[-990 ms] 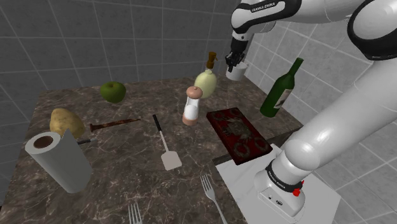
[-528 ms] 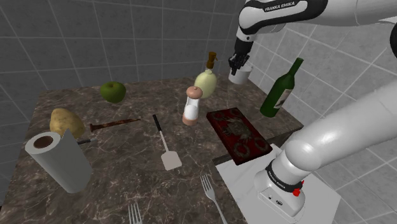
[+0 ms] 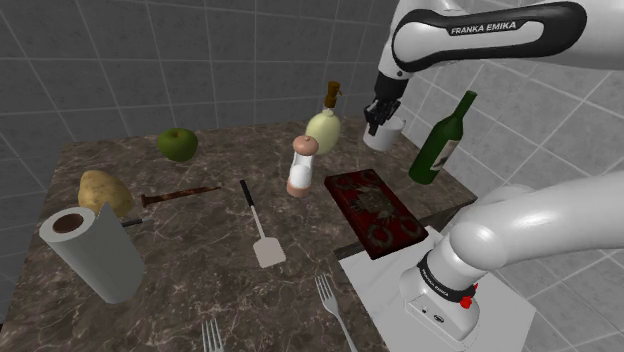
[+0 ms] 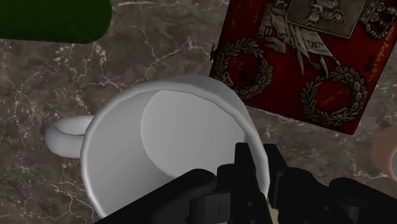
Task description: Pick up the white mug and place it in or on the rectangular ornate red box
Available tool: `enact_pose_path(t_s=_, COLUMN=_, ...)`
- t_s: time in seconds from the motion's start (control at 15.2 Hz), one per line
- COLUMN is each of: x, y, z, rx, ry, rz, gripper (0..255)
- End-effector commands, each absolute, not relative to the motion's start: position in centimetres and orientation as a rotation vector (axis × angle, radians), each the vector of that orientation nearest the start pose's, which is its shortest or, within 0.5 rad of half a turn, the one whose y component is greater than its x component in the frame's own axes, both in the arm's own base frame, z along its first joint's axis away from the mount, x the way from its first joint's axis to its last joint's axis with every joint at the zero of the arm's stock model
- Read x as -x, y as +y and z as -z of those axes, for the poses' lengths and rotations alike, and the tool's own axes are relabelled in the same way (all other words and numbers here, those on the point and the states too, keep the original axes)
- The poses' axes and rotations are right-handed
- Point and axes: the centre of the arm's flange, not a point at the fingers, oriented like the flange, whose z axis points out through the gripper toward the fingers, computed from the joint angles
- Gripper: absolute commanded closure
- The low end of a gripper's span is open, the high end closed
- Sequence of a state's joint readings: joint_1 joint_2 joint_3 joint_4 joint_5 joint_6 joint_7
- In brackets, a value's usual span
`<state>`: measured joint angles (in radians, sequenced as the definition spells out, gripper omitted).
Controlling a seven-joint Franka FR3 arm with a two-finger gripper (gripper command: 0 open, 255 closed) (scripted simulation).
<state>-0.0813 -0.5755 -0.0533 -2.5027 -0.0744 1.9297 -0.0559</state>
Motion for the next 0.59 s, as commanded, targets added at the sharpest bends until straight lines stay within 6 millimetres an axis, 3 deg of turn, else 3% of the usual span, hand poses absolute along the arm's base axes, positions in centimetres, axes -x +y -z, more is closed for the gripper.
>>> enact_pose_path(t_s=0.0, x=-34.9, y=-4.1, z=-48.2, rx=3.182, ry=0.072, rz=-0.002, gripper=255)
enact_pose_path(t_s=0.53, x=-26.9, y=2.8, z=-48.9, rx=3.182, ry=0.072, rz=-0.002, gripper=255)
